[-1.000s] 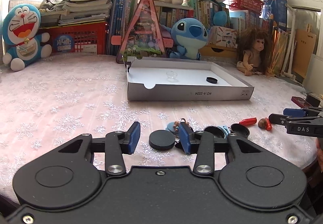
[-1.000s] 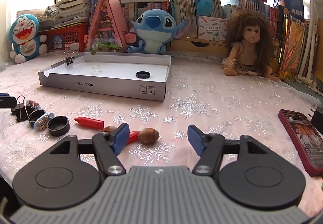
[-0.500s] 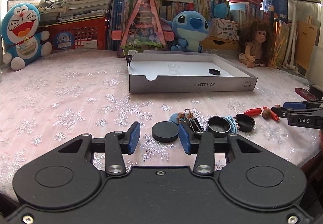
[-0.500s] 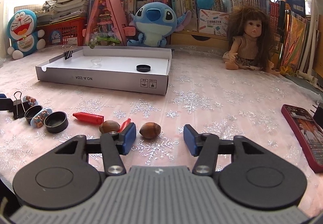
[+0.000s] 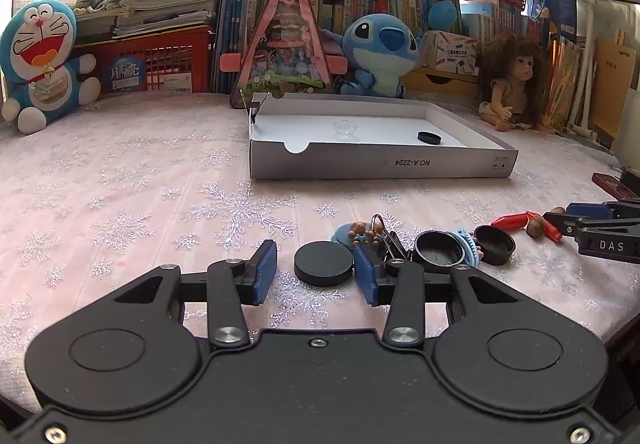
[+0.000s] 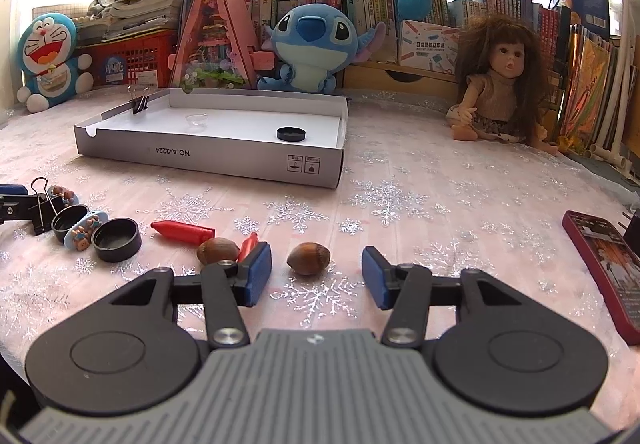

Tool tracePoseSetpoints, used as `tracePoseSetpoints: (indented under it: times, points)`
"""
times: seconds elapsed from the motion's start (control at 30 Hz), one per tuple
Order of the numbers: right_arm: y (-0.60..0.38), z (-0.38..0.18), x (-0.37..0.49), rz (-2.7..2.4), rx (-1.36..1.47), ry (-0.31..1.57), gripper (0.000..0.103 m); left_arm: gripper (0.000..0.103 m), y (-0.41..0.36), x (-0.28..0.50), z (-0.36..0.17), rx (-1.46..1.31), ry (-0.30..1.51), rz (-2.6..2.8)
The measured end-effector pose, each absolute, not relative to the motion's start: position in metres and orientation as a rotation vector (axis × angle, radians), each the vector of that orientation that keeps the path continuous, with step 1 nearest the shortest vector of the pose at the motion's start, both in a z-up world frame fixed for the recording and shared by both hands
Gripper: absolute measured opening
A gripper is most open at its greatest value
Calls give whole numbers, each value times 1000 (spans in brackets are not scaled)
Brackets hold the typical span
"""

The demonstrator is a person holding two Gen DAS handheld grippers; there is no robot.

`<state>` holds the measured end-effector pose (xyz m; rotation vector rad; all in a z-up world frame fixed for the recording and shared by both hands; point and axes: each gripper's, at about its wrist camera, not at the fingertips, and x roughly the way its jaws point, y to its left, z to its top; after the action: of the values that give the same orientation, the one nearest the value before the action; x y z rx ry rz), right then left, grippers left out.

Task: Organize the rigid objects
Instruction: 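Grasp the flat black disc with the left tool while the right tool grasps a brown nut, then carry the black disc and brown nut with both tools over the tray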

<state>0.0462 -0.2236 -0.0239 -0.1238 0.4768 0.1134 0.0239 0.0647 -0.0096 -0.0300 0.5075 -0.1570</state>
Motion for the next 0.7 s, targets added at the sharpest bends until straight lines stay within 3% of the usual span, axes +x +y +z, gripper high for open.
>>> tracePoseSetpoints:
  times: [0.1,0.2,0.27,0.33,0.7]
  points:
    - [-221,-25,45,109,-136,471,53,39,64,25,-10,-39,502,-155]
    - [-219,-25,45,110,-137,470,50,30,64,25,-11,-47,497,-154]
    - [-218,-25,45,113,-131,471,43,30,64,25,-11,-49,495,-151]
    - [-217,-25,45,107,-124,470,28,30,63,25,-11,-40,494,-147]
    - [-220,-12,48,110,-116,452,27,29,67,32,8,-52,478,-125]
